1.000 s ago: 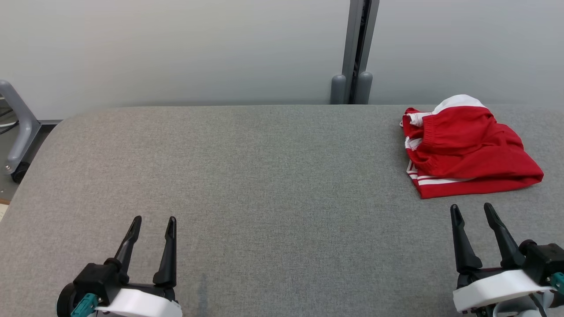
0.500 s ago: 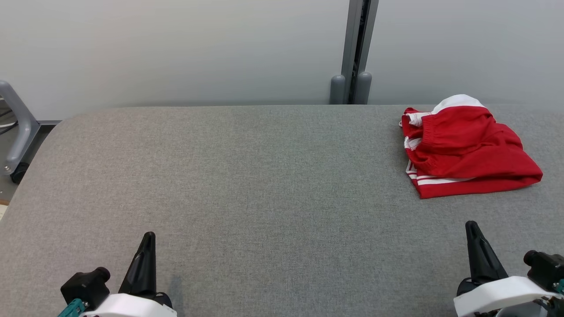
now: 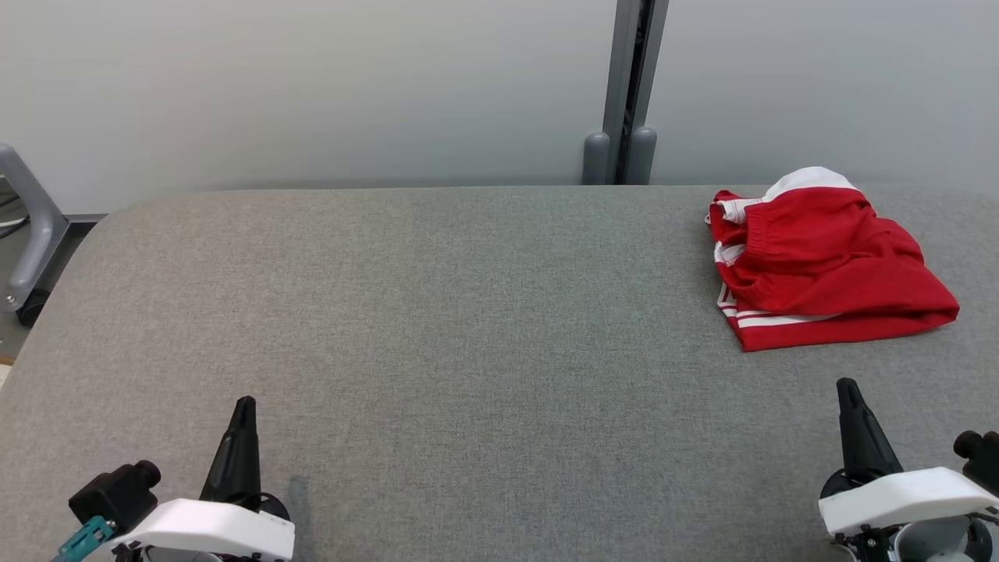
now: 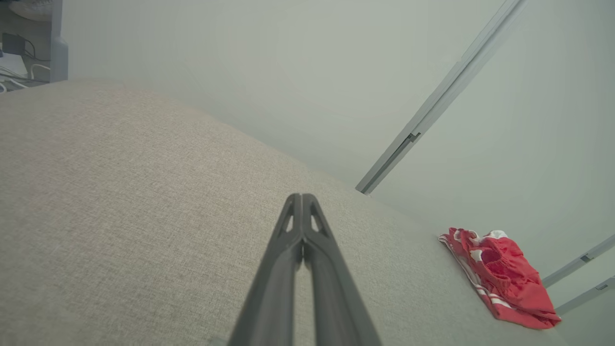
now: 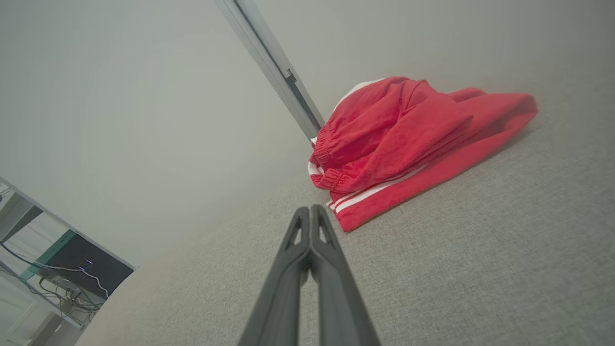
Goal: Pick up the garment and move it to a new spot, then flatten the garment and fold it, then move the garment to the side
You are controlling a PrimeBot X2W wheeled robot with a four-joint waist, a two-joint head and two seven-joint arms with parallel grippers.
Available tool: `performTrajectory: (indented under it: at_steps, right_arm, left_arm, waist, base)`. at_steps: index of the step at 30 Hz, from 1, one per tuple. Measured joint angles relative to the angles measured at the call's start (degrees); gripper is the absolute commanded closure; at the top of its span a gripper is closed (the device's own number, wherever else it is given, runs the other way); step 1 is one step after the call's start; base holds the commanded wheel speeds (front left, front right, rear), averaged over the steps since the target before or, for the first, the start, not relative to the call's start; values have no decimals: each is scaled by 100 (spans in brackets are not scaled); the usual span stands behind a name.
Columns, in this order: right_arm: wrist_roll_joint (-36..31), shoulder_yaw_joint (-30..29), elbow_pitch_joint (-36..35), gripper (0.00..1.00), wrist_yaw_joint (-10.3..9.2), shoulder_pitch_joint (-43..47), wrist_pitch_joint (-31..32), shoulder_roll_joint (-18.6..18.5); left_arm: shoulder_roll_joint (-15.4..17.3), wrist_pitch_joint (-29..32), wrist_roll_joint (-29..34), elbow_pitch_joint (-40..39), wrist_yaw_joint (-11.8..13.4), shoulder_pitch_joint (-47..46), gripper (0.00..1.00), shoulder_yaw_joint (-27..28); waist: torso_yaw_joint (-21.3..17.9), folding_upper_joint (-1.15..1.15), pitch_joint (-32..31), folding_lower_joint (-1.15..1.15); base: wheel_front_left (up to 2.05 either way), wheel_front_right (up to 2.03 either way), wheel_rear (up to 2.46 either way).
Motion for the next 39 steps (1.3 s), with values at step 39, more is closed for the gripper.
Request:
performTrajectory:
  at_steps: [39]
  right_arm:
    - [2631,-272,259,100,-1,-507,732,58]
  left_arm:
    - [15,721,-2762,210,0,-571,100,289]
  waist:
    - [-43,0,-1,0]
  base:
    - [0,0,0]
